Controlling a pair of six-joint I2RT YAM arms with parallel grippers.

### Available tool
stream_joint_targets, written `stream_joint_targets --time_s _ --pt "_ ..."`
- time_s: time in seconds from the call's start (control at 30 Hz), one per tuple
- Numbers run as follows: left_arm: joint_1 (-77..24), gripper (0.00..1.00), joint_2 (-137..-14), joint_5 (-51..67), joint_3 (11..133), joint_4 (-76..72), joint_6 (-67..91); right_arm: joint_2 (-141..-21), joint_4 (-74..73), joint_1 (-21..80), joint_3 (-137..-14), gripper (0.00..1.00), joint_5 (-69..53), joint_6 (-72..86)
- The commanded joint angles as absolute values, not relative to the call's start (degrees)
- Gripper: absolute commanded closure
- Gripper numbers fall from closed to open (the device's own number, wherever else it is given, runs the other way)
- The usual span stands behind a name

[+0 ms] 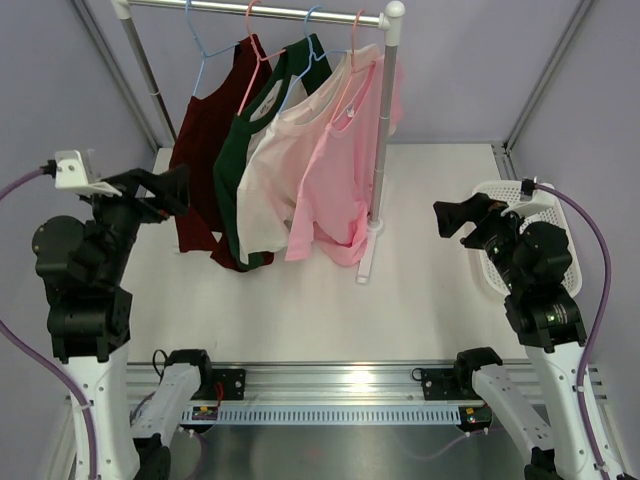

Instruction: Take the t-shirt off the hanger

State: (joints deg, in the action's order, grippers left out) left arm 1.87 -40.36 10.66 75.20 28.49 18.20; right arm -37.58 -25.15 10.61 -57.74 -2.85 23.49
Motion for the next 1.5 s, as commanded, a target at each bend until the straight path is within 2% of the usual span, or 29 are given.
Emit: stream_joint_targets --time_s 0.0,0.27,0.4,0.8,1.0,1.2,1.4,1.47 --pt "1.67 0.01 -45.51 11.77 83.56 26.89 16.87 -37.0 -24.17 11.16 -58.54 0.01 -5.53 21.97" --pt "1.67 0.01 -67.02 20.02 106.57 31.46 14.24 -36.48 -24.35 11.08 -58.27 0.01 -6.85 21.53" --pt "1.67 0.01 -74.61 21.62 113.28 31.47 14.06 -36.21 -24.43 11.16 -58.1 0.0 -7.21 21.45" --pt "1.67 0.01 -86.39 22.94 123.04 31.38 10.72 -36.12 -23.56 11.16 -57.92 0.0 -8.79 21.53" --pt "0.79 0.11 -90.44 21.8 125.42 31.29 9.23 -36.91 -23.73 11.16 -58.36 0.01 -9.14 21.36" --pt "0.35 0.11 -93.86 20.13 126.04 31.38 8.61 -37.35 -23.55 11.16 -58.53 0.0 -9.4 21.45" --pt "0.44 0.15 -94.83 16.7 126.12 31.29 8.09 -36.91 -23.29 11.16 -58.27 0.01 -8.88 21.45" --pt "0.44 0.2 -95.1 15.47 126.3 31.29 8.26 -37.0 -23.38 11.16 -58.18 0.01 -8.88 21.44"
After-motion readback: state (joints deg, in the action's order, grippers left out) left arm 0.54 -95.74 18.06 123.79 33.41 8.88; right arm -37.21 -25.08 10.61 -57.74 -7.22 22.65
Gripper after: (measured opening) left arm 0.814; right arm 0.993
